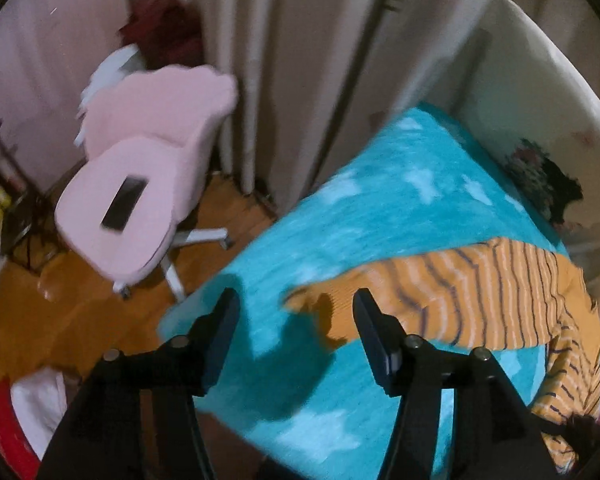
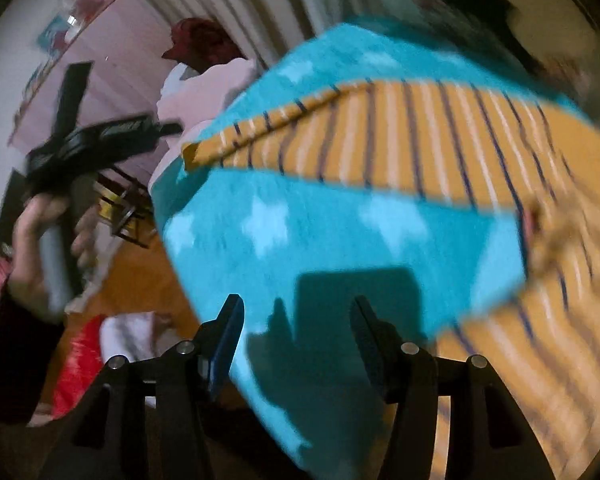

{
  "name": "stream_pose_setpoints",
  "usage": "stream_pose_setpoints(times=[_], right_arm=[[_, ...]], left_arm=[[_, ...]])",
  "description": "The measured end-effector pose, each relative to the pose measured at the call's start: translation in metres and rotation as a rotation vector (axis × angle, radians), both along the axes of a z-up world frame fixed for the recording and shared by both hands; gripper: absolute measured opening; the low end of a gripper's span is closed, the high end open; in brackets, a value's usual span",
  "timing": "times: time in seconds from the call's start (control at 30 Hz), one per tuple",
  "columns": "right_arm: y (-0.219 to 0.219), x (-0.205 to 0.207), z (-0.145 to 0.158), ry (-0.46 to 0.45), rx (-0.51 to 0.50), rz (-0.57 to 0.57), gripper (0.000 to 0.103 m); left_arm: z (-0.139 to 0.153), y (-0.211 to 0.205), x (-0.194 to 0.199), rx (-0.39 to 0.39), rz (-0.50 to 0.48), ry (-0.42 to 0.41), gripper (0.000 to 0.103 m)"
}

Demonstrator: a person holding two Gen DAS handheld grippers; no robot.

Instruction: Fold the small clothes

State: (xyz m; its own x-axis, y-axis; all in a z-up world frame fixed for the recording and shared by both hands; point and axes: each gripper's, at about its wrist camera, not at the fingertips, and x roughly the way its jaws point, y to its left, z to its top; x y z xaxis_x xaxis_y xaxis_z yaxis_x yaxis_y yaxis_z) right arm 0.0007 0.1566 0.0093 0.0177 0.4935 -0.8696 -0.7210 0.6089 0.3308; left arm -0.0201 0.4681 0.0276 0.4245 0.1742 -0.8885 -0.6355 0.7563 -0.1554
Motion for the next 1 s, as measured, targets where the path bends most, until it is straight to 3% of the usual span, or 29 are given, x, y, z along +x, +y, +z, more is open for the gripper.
stream_pose_setpoints(times=[0.2,0.3,0.43,0.53,0.6,0.73,0.8,0.9,1.0], right_arm=[[0.098,0.001,-0.006,-0.126,0.009,0.134,0.06],[0.135,0.023,-0.014,-0.016,0.062,0.148,0.06],[0.18,0.059,-0.05,0.149,0.015,0.127,0.06],[0.2,0.077,-0.049,0.157,0.039,0.108,0.06],[0.218,0.089,-0.046,0.142,0.046,0.095,0.06],[0.252,0.11,-0.031,0.0,0.022,0.068,0.06],[0.251,0.114,-0.017,-0.004,0.056,0.047,0.06],[0.237,0.093,-0.001,-0.04,0.064,0.077,0.063],[0.224,0.045,-0.007,-0.063,0.029,0.193,0.063]], left_arm=[[-0.001,0.01,-0.049,0.013,0.07,0.032,0.058],[-0.004,0.015,-0.071,-0.009,0.105,0.043,0.059],[-0.008,0.022,-0.098,-0.041,0.164,0.042,0.059],[-0.009,0.026,-0.114,-0.051,0.202,0.04,0.06],[-0.011,0.028,-0.123,-0.056,0.227,0.041,0.061],[-0.014,0.033,-0.136,-0.068,0.267,0.044,0.061],[-0.015,0.035,-0.142,-0.074,0.284,0.039,0.061],[-0.02,0.035,-0.146,-0.085,0.303,0.044,0.061],[-0.027,0.034,-0.146,-0.101,0.306,0.059,0.061]])
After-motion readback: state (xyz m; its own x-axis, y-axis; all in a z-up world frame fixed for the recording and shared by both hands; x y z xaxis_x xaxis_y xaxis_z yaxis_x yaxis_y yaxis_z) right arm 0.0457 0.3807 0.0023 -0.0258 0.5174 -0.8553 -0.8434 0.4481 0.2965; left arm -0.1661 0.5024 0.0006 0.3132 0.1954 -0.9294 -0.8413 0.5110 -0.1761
